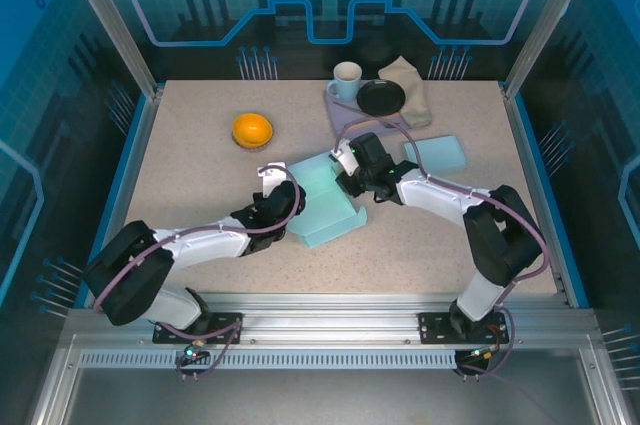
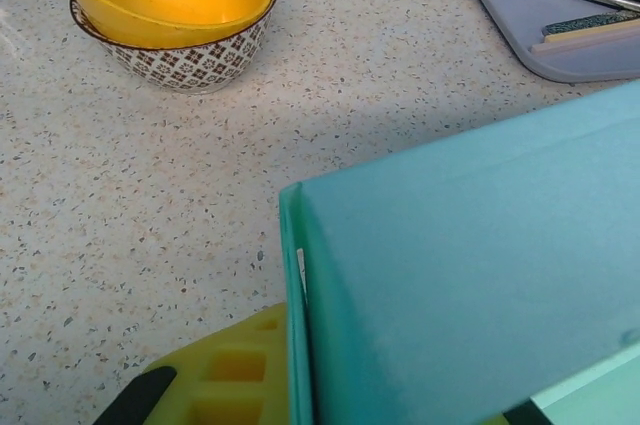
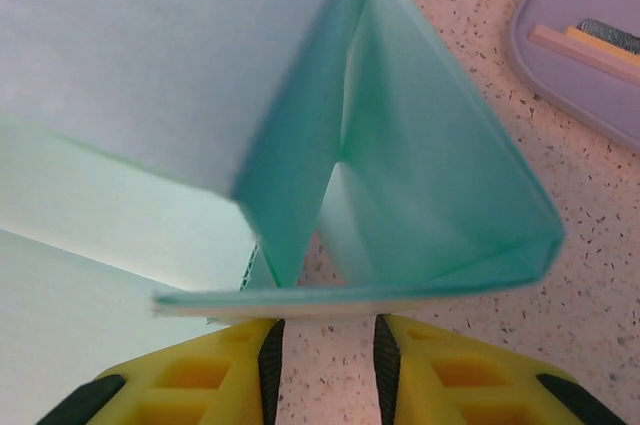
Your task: Fold the paper box
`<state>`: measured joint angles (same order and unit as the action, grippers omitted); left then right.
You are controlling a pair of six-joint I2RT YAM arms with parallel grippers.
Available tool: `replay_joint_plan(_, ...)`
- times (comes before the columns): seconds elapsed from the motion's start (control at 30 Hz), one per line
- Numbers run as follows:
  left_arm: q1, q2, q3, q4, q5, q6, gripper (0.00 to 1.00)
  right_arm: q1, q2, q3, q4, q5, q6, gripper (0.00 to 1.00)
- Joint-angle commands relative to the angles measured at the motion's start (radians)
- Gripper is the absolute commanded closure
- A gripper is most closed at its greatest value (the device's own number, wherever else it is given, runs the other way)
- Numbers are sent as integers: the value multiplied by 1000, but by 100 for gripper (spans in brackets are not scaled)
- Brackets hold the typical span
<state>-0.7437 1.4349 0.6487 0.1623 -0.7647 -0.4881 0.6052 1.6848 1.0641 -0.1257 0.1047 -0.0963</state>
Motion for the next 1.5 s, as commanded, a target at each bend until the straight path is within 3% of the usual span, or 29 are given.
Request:
replay_joint_plan(0.0, -46, 4, 16, 68, 128, 21, 87, 32, -16, -24, 179, -176, -12, 67)
replay_joint_plan(0.13, -45, 16, 28, 54, 118, 12, 87, 36, -17, -37, 198, -243, -31, 67)
replay_joint_plan(0.3, -46, 22, 33, 54, 122, 8, 87, 43, -8, -24, 176, -194, -21, 66)
replay_joint_plan(0.6, -47, 40, 49, 2, 78, -6, 86, 30, -61, -64, 152, -247, -73, 68)
replay_joint_plan(1.1, -42, -1, 26, 23, 34, 114, 87, -149, -357, -126, -173, -485, -267, 57)
replay_joint_plan(1.23, -42, -12, 18, 30, 37, 124, 87, -223, -431, -149, -156, -410, -319, 52)
replay_joint_plan(1.3, -42, -17, 13, 37, 38, 129, 87, -272, -428, -174, -120, -365, -361, 48)
replay_joint_plan(1.47, -42, -34, 4, 42, 41, 139, 87, -373, -333, -240, -74, -505, -552, 44)
